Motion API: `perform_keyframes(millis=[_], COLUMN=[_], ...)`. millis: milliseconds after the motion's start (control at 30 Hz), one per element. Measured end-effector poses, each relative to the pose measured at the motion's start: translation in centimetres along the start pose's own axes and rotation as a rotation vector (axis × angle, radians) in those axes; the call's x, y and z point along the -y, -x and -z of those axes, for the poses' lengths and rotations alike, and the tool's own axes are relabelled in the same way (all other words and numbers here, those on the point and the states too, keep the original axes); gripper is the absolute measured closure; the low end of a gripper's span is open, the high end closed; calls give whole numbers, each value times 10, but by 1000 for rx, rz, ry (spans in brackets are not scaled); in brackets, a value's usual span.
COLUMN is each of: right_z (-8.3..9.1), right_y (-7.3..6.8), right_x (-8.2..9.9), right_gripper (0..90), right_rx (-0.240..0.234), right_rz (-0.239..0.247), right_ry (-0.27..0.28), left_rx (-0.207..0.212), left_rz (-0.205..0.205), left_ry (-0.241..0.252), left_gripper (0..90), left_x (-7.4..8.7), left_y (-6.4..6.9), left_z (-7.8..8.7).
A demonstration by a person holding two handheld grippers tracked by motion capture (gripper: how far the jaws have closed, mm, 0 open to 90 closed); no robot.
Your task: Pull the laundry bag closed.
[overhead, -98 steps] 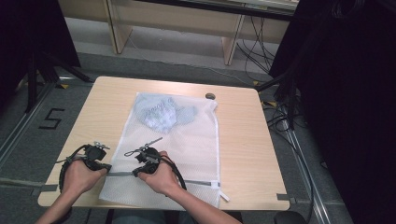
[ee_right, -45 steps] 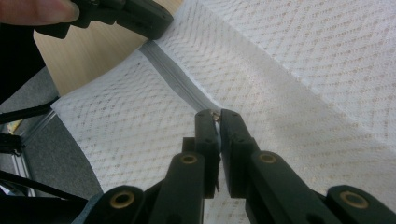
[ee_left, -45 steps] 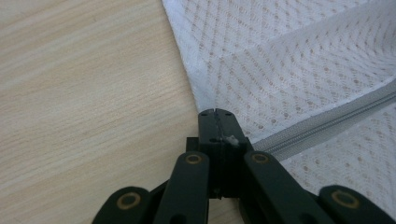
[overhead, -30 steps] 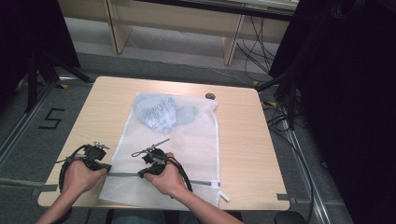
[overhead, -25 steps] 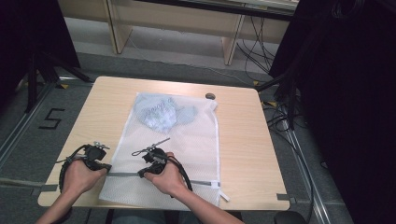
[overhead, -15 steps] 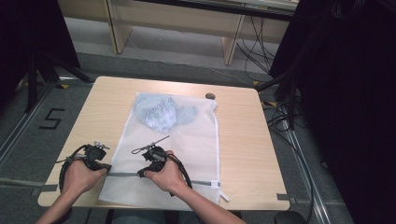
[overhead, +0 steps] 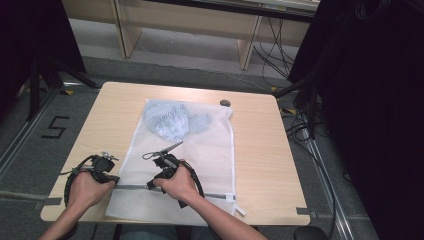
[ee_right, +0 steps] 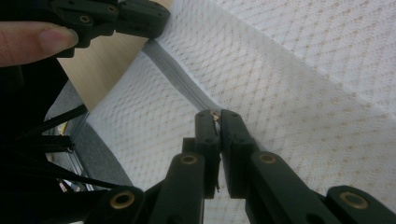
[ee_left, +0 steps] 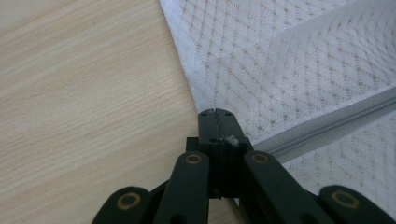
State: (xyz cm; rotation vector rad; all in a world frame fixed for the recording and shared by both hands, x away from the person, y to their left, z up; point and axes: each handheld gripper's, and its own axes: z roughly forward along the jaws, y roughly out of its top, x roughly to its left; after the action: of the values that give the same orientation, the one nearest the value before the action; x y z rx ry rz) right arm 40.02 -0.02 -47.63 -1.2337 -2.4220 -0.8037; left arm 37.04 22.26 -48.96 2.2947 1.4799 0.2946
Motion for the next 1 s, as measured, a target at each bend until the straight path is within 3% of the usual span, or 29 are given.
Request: perform_keyframes(millis=[33, 67, 200, 267, 300, 333, 367, 400, 433, 467, 567, 633, 667, 733, 767, 867, 900, 1000], right_z=[0, 0, -4, -2, -1, -1, 1, 1, 1, 4, 10, 12, 14, 15, 15, 16, 16, 18], right_y=[3, 2, 2, 2, 1, 1, 2, 4, 0, 0, 8, 8, 11, 9, 10, 9, 11, 13], right_x=[0, 0, 2, 1, 1, 1, 2, 2, 3, 4, 8, 9, 10, 11, 12, 12, 13, 15], right_gripper=[871, 872, 873, 874, 873, 873, 874, 874, 873, 873, 873, 873, 873, 873, 872, 872, 872, 872], right_rx=[4, 8, 31, 37, 35, 35, 62, 58, 59, 95, 55, 61, 60, 63, 77, 59, 57, 67], right_rz=[42, 26, 38, 37, 3, 3, 14, 51, 7, 20, 11, -4, 24, 5, 17, 7, 34, 27], right_ry=[11, 1, 5, -20, -17, -17, -46, -37, -16, -21, -8, -5, -6, 1, -5, -4, 2, 0], left_rx=[-8, -8, -12, -11, -6, -6, -6, -10, -10, -6, -9, -8, -7, -5, -8, -2, -4, -1], left_rz=[2, -5, -8, 8, 5, 5, 6, 4, 4, 4, 1, 2, 3, 5, 7, 3, 0, -1], left_ry=[0, 1, -1, 9, 12, 12, 11, 9, 9, 11, 6, 5, 7, 9, 9, 7, 6, 2], left_gripper=[897, 897, 897, 897, 897, 897, 897, 898, 898, 898, 898, 897, 898, 898, 898, 898, 897, 897], left_x=[0, 0, 0, 0, 1, 1, 1, 0, 0, 1, 0, 0, 0, 0, 0, 0, 1, 0], left_y=[2, 2, 2, 3, 2, 2, 2, 2, 2, 2, 2, 2, 2, 2, 2, 1, 0, 0], left_z=[0, 0, 0, -1, -1, -1, -1, 0, 0, -1, 0, 0, -1, -1, -1, 0, 0, 0])
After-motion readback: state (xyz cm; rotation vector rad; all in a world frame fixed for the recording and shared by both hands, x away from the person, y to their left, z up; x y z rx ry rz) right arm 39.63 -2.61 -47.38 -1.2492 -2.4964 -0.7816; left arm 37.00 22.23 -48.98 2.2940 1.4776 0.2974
